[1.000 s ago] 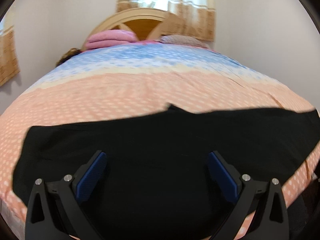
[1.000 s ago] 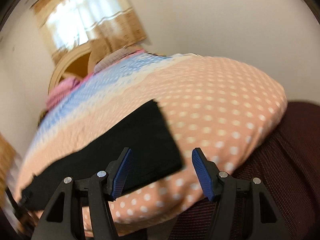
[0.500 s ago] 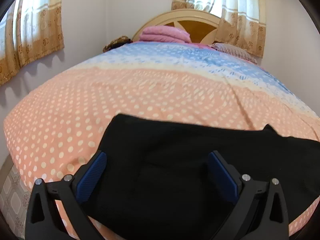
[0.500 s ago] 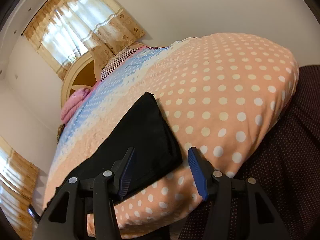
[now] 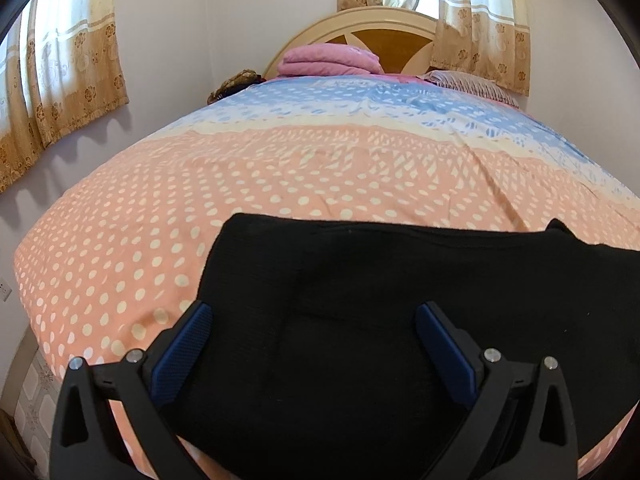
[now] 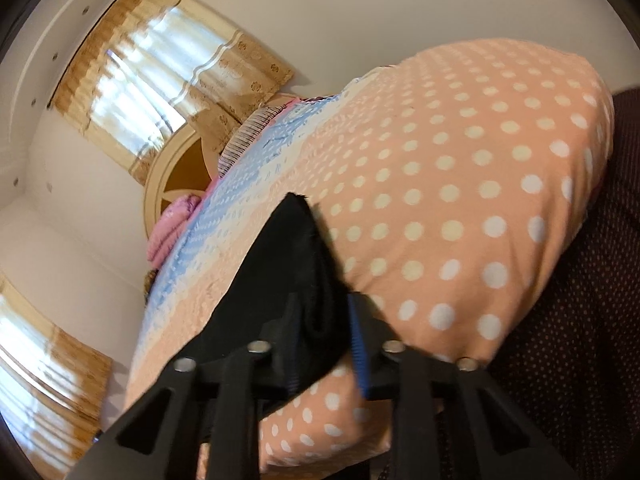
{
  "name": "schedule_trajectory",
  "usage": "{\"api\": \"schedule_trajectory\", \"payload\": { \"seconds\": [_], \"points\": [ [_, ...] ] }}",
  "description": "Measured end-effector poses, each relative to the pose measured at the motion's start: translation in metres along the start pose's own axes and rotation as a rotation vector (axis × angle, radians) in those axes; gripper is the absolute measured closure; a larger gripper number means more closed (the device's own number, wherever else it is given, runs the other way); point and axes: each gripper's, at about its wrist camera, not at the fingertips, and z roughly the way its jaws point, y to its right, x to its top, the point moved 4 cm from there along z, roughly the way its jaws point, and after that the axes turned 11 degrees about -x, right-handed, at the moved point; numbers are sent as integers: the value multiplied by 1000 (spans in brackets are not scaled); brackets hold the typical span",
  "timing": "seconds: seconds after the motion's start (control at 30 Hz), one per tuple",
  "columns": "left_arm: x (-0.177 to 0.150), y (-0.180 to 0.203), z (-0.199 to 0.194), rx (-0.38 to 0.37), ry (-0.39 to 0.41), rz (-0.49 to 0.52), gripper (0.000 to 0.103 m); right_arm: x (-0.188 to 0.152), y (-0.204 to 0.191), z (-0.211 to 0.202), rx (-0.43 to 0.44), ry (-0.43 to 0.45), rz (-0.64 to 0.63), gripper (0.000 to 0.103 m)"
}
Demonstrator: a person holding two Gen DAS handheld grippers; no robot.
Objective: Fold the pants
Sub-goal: 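Grasp the leg hem end with the right tool and lift it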
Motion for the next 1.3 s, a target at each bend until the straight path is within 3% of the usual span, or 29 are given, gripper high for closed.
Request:
{"api": "schedule_trajectory", "payload": {
  "seconds": [0.23, 0.67, 1.3],
  "points": [
    [1, 0, 1, -5, -7, 0, 0, -2, -16, -8, 7, 33, -56, 91],
    [1, -1, 1, -4, -9, 1, 0, -12, -124, -50, 79, 152, -334, 91],
    [1, -1, 1, -5, -10, 1, 0, -65, -221, -31, 216, 90, -538, 91]
  ]
}}
